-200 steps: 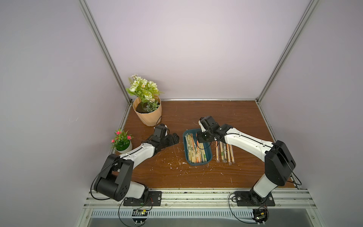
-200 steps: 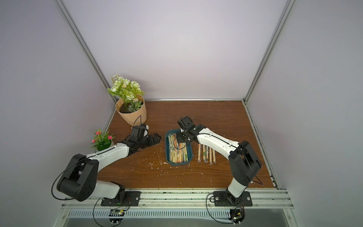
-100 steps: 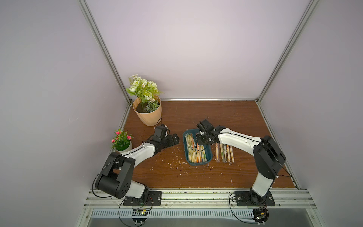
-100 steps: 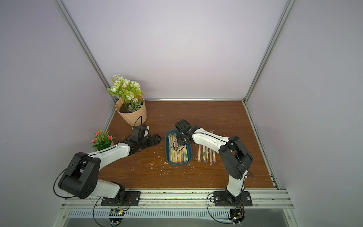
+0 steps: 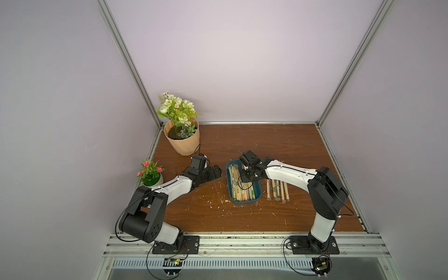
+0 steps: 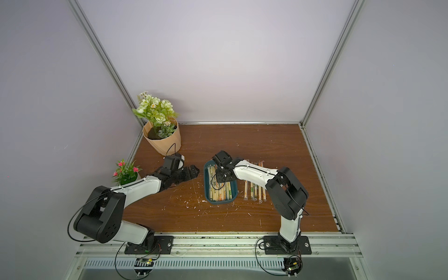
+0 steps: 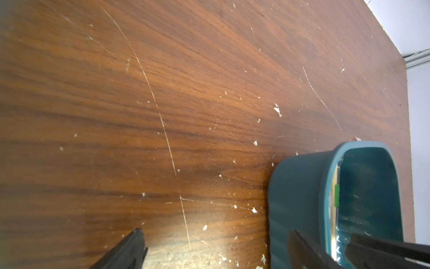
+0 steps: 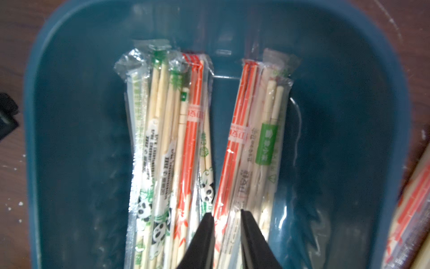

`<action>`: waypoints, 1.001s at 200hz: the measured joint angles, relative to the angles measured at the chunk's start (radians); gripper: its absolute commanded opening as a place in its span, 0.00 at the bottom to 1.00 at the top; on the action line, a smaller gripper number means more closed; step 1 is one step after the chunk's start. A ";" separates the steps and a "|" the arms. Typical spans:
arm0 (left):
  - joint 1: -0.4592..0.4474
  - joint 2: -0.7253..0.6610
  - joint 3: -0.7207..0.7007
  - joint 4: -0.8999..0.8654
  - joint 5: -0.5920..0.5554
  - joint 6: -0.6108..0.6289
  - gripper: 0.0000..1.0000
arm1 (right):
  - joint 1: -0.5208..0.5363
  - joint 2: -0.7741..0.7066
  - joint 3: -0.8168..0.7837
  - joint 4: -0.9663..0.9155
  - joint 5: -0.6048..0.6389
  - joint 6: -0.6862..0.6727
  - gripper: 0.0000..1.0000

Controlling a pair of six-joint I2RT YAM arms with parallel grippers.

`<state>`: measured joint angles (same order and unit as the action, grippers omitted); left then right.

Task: Take the paired disposable chopsticks out of the storage box
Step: Pick up the paired disposable chopsticks from the storage box.

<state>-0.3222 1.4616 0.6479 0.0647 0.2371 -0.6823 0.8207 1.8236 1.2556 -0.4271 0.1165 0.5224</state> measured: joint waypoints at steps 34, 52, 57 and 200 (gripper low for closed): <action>0.000 0.000 0.000 0.003 0.004 0.002 0.98 | 0.010 0.026 0.001 0.008 -0.013 0.003 0.26; 0.000 0.000 0.000 0.004 0.005 0.002 0.98 | 0.010 0.047 0.001 0.010 -0.017 0.003 0.26; 0.000 0.000 0.000 0.004 0.005 0.002 0.98 | 0.010 0.051 0.001 0.011 -0.017 0.003 0.26; 0.002 0.000 0.000 0.006 0.006 0.002 0.98 | 0.010 0.098 0.048 0.007 -0.018 0.003 0.15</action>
<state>-0.3202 1.4616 0.6476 0.0711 0.2428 -0.6804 0.8310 1.9213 1.3041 -0.4202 0.0990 0.5251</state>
